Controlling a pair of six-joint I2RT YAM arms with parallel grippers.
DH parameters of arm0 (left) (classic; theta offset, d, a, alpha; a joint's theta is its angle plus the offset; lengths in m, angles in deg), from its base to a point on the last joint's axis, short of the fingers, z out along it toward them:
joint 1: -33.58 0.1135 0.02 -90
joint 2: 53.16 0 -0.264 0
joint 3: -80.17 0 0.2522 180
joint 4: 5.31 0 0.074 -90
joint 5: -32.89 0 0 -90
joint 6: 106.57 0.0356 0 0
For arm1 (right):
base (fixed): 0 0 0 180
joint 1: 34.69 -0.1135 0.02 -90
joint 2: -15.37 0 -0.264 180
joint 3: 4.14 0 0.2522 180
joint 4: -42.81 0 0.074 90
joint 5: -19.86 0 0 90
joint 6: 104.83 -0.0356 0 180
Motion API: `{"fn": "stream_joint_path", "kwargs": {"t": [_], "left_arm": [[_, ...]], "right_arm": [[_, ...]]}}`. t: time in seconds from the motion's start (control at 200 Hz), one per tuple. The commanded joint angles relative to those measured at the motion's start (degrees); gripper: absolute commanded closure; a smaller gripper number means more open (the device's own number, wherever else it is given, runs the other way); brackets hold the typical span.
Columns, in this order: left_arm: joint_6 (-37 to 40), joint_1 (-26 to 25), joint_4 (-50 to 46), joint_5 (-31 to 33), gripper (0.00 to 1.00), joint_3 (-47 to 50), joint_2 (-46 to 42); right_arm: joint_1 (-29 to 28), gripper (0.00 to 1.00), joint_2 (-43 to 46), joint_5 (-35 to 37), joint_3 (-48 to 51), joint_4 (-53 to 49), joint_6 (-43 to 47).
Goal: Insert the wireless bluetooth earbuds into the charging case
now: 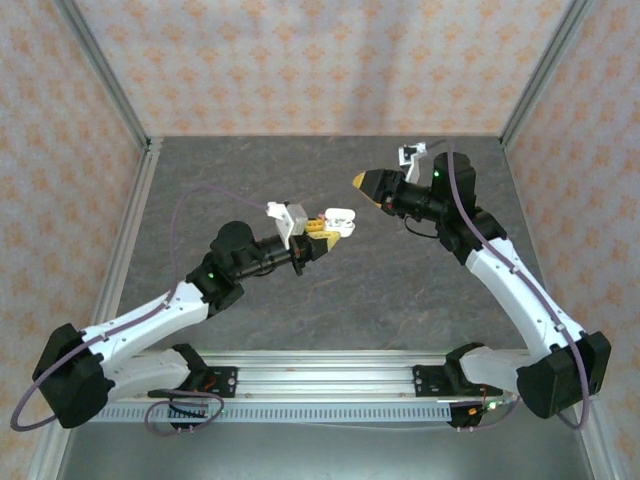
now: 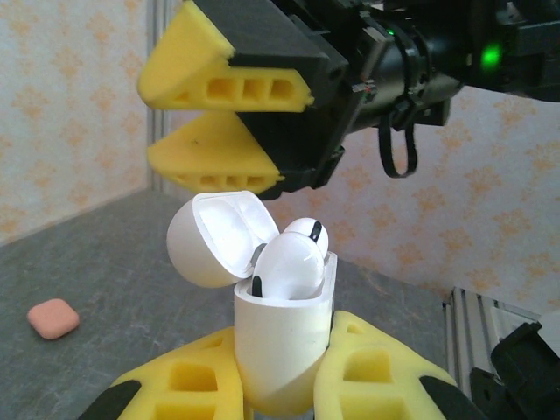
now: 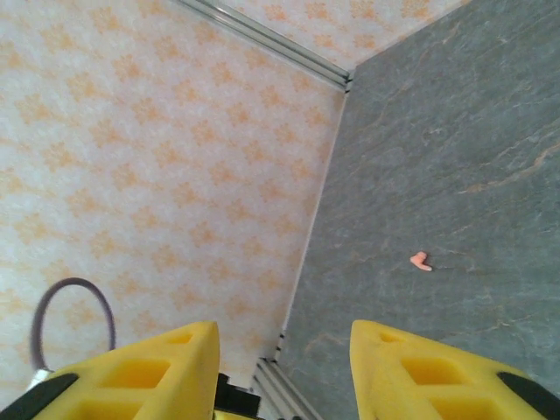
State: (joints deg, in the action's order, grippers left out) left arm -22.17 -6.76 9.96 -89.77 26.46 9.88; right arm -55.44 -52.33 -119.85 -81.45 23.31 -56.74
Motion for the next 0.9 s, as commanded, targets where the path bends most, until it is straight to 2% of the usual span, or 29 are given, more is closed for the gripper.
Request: {"fn": "stream_joint_path", "kwargs": {"t": [0.0,0.155,0.255,0.761,0.896], "left_arm": [[0.0,0.8,3.8,-4.3,1.00,-3.2,1.5],[0.4,1.0,3.2,-6.6,1.00,-6.1,4.8],[0.8,1.0,3.4,-7.4,1.00,-7.6,6.9],[-1.1,2.5,7.6,-5.0,1.00,-8.7,12.4],[-3.0,3.2,9.9,-4.0,1.00,-8.3,14.3]], "right_arm": [[1.5,0.60,-2.2,-8.2,2.1,13.7,-10.3],[1.6,0.63,-5.8,-12.1,3.6,21.1,-15.8],[1.6,0.65,-7.9,-13.4,3.9,22.2,-16.7],[1.0,0.70,-11.7,-16.8,6.1,35.0,-25.1],[0.6,0.71,-11.3,-18.4,6.6,35.8,-25.5]]}}
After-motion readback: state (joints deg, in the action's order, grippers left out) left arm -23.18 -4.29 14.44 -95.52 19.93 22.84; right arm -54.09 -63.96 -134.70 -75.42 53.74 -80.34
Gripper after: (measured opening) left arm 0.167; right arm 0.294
